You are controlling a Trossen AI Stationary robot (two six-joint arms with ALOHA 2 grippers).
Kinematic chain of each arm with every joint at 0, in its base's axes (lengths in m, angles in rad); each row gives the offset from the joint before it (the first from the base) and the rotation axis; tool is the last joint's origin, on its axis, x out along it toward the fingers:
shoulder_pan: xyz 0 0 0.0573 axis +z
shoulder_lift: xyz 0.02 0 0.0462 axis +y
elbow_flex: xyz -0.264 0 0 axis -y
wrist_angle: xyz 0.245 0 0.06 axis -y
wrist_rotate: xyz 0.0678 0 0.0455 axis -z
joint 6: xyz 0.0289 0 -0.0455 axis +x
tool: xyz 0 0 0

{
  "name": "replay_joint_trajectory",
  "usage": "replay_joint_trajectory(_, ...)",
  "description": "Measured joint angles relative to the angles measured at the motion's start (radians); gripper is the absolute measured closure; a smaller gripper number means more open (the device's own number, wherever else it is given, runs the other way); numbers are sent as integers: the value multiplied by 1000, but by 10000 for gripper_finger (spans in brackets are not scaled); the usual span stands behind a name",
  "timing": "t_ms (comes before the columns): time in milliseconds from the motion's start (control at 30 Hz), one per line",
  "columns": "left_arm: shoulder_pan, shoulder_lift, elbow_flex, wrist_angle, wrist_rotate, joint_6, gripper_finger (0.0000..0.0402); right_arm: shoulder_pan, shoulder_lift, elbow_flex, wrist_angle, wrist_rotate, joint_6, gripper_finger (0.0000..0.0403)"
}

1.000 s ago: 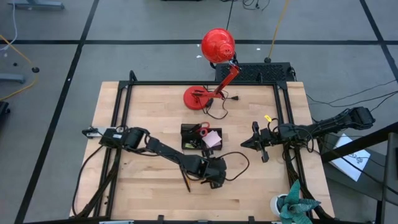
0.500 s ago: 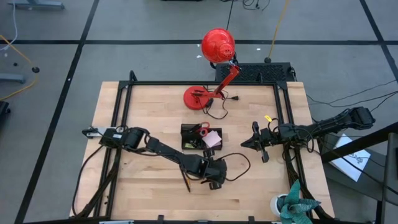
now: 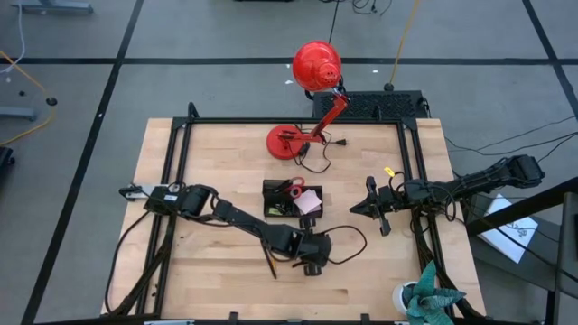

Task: Pick and place office supplies into organizer
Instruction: Put the right yellow pencil into the desk organizer

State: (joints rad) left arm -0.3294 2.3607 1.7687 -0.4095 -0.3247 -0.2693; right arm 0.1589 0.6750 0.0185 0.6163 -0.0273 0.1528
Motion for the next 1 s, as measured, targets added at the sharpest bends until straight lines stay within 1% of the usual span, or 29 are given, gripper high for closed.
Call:
replay_joint_trajectory(167, -5, -50, -3, 13, -27, 59, 397, 0, 0, 0, 0, 0, 0, 399)
replay_joint_trajectory(367, -24, -138, 0, 27, -92, 134, 394, 0, 1, 0, -6, -1, 0, 399)
replay_joint_trajectory(500, -27, -181, 1, 13, -91, 137, 392, 0, 0, 0, -6, -1, 0, 399)
replay_joint_trajectory(600, -22, -180, 3, 9, -86, 142, 395, 0, 0, 0, -1, -1, 0, 399)
replay_joint_trajectory(667, -10, -163, 2, 15, -52, 150, 395, 0, 0, 0, 0, -1, 0, 399)
replay_joint_trajectory(733, 7, -147, 2, 28, 10, 166, 386, 0, 1, 0, 1, -1, 0, 399)
replay_joint_trajectory(800, 27, -123, 2, 48, 43, 170, 370, 0, 0, 0, 8, -1, 0, 399)
replay_joint_trajectory(867, 44, -107, 2, 51, 61, 187, 347, 0, 0, 0, 9, 0, 0, 399)
replay_joint_trajectory(1000, 69, -101, 2, 66, 63, 257, 289, 0, 5, 0, 12, 0, 0, 399)
